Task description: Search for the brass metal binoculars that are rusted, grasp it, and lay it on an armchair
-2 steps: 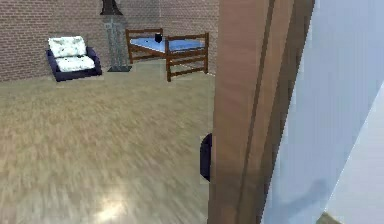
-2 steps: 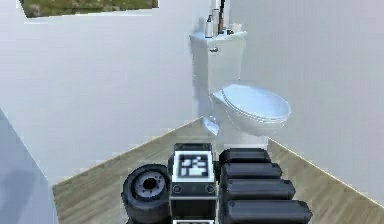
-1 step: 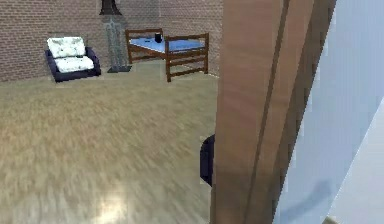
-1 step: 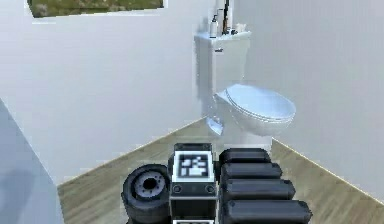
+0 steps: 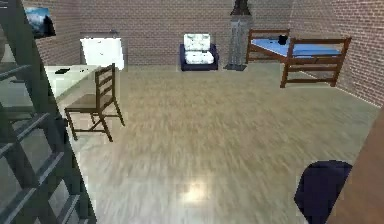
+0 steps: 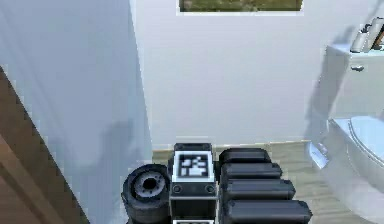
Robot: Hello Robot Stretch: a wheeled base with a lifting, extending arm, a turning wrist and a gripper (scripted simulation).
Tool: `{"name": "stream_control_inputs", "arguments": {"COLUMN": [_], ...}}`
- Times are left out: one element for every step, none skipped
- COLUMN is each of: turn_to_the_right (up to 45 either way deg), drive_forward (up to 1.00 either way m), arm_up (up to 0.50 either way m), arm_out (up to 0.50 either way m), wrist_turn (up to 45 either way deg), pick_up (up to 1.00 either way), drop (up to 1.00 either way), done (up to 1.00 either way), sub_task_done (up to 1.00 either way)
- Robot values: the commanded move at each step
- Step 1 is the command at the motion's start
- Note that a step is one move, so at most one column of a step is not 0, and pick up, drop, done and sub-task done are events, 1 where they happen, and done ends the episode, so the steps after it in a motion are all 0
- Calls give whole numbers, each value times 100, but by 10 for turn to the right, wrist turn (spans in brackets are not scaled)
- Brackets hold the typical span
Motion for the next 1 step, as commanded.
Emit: {"name": "stream_control_inputs", "arguments": {"turn_to_the_right": [0], "drive_forward": [45], "arm_up": [0], "arm_out": [0], "wrist_turn": [0], "pick_up": [0], "drop": [0], "done": [0], "sub_task_done": [0]}}
